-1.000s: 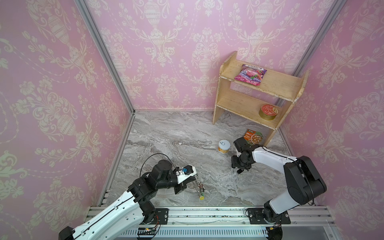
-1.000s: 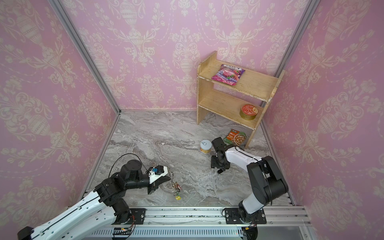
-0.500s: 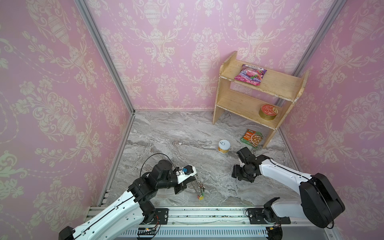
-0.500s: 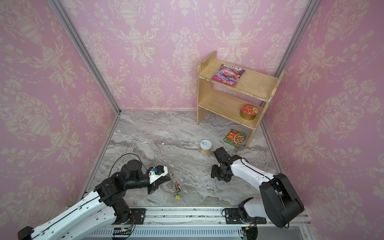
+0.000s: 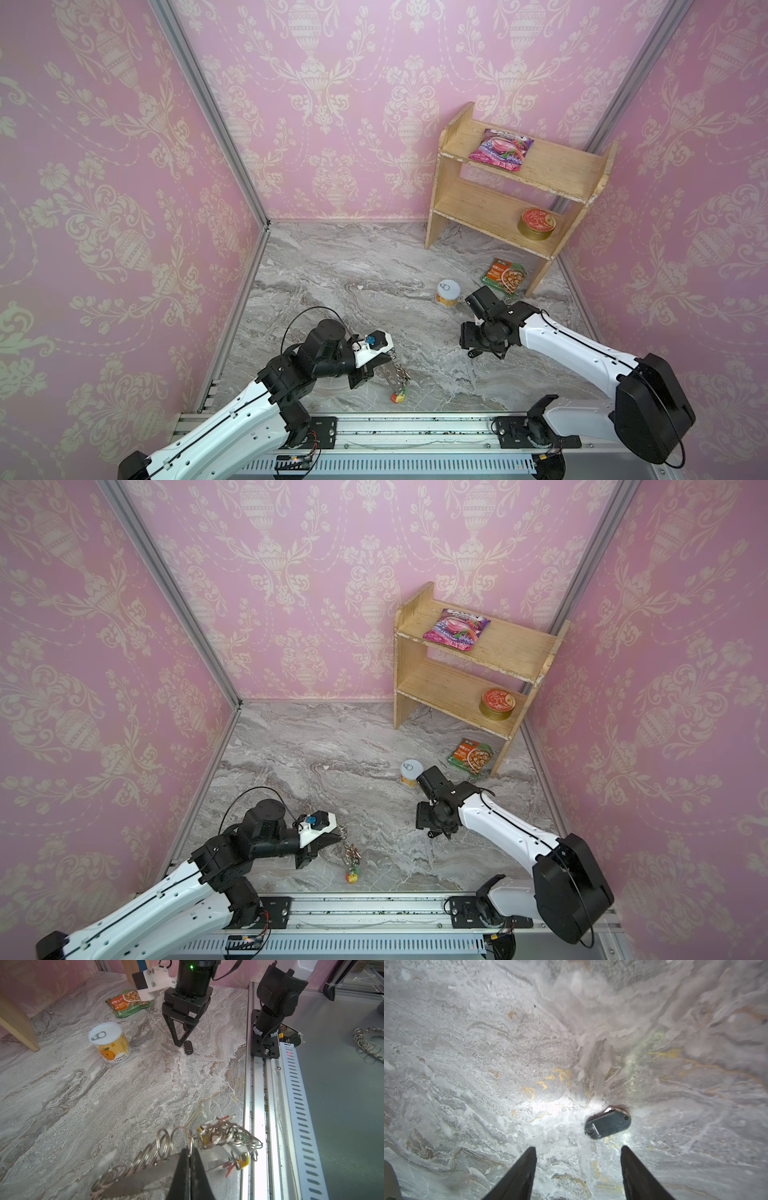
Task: Put the keys on the keyring
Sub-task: 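Lower the open right gripper onto the black-tagged key's ring end, then close the right gripper on the black-tagged key's metal ring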
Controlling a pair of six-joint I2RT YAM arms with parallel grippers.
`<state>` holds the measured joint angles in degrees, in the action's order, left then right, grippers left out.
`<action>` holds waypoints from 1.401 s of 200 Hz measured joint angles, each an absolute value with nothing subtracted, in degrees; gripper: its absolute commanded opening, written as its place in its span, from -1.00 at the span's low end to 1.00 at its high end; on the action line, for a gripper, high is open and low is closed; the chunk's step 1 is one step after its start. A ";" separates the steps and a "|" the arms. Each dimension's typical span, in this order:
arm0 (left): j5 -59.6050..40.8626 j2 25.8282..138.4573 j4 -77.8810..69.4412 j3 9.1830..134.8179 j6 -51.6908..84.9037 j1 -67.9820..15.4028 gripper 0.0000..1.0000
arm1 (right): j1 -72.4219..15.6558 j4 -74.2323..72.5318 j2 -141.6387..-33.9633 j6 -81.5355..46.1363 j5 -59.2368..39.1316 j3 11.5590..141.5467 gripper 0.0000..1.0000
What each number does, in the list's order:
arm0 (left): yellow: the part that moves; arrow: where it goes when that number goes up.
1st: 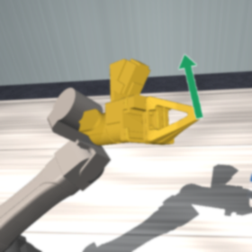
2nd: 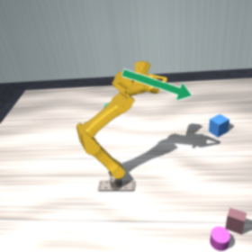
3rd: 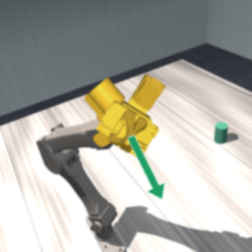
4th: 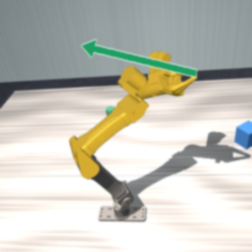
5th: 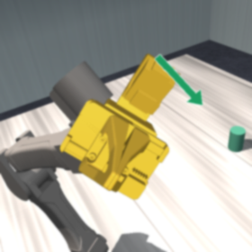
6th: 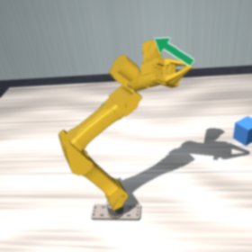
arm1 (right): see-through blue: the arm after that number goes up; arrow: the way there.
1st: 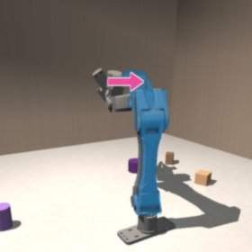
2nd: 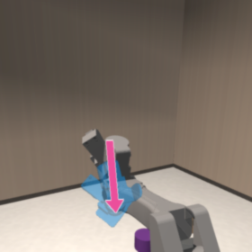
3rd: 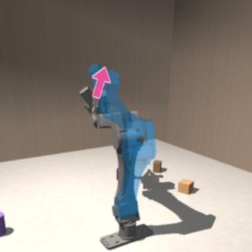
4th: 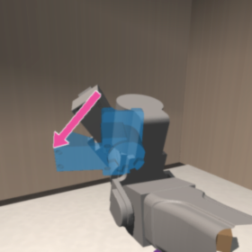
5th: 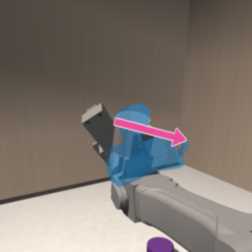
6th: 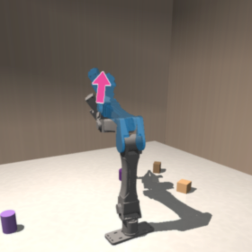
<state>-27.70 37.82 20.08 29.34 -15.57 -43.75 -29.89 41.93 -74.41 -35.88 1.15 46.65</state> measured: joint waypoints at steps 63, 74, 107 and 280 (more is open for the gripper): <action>-27.70 36.95 20.58 29.34 -15.55 -43.75 -1.00 | -23.79 39.72 -80.51 -25.65 -0.05 45.69 -0.09; -27.70 36.88 20.64 29.34 -15.57 -43.75 -1.00 | -23.35 39.51 -82.17 -23.90 -0.25 45.80 -0.09; -27.70 36.84 20.75 29.34 -15.57 -43.75 -1.00 | -21.71 38.35 -83.94 -21.12 -2.42 45.80 -0.09; -27.70 36.36 21.04 29.34 -15.55 -43.75 -1.00 | -20.86 39.00 -85.32 -16.27 -5.80 45.91 -0.43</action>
